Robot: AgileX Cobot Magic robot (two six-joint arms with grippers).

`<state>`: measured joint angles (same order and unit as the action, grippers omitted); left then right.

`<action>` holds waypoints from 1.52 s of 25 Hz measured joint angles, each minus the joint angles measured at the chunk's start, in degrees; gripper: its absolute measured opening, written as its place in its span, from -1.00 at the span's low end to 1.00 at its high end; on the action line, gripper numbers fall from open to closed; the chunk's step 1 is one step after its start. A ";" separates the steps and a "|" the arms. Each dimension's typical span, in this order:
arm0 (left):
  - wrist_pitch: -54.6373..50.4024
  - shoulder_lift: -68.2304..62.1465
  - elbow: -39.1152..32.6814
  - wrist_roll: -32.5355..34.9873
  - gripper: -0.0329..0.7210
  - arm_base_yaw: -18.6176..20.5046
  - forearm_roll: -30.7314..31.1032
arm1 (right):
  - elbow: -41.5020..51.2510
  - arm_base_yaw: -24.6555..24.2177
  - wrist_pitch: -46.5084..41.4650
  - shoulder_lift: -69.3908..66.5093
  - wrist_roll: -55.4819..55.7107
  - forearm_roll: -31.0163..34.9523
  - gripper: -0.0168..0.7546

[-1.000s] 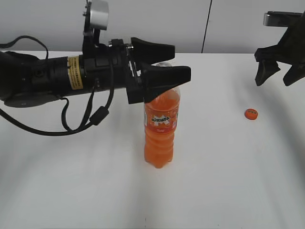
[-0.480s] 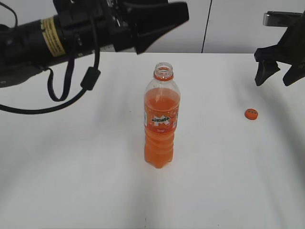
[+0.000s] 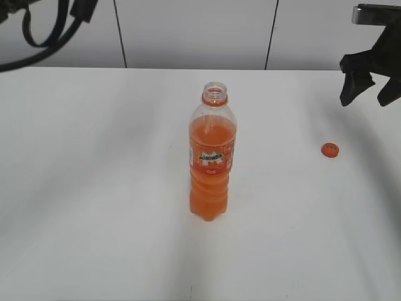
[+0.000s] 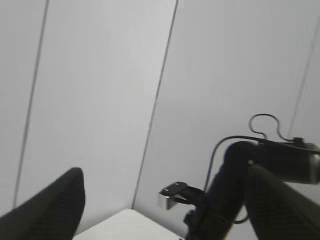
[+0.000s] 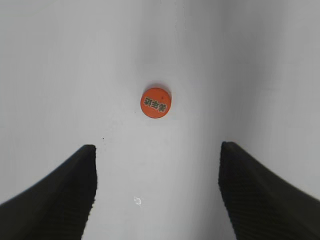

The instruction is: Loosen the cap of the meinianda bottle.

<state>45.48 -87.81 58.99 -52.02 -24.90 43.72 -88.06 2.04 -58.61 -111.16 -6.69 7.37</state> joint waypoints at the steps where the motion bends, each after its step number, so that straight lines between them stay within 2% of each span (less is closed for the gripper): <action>1: -4.43 0.70 1.02 0.00 0.65 0.00 -0.22 | 0.00 0.00 -0.24 0.00 0.00 0.00 0.51; 9: -44.99 2.41 8.62 0.00 0.65 0.28 -1.50 | 0.00 0.00 -1.77 0.00 -0.08 0.25 0.51; 14: -61.41 2.41 9.40 2.02 0.58 3.90 -5.12 | 0.00 0.00 -3.31 0.00 -0.01 0.25 0.51; 16: -65.87 2.41 9.52 8.62 0.55 6.22 -10.97 | 0.00 0.00 -3.71 0.00 -0.07 0.31 0.51; 20: -75.86 1.25 11.31 27.00 0.50 12.51 -28.39 | 0.00 0.00 -4.45 0.00 -0.07 0.56 0.51; 24: -87.12 -2.32 13.50 39.95 0.49 19.32 -42.17 | 0.00 0.00 -4.63 0.00 0.00 1.92 0.51; 26: -91.16 -3.99 14.08 43.56 0.49 22.06 -45.61 | 0.00 0.00 -4.66 0.00 0.00 2.31 0.51; 29: -94.02 -4.94 14.15 45.13 0.49 24.75 -46.86 | 0.00 0.00 -4.77 0.00 0.11 2.27 0.51; 38: -93.93 -4.99 15.01 47.53 0.49 25.36 -47.36 | 0.00 0.00 -4.70 1.07 2.87 -4.41 0.51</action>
<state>-48.45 -92.80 74.00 -4.49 0.47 -3.64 -88.06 2.04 -63.31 -110.09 -3.82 2.96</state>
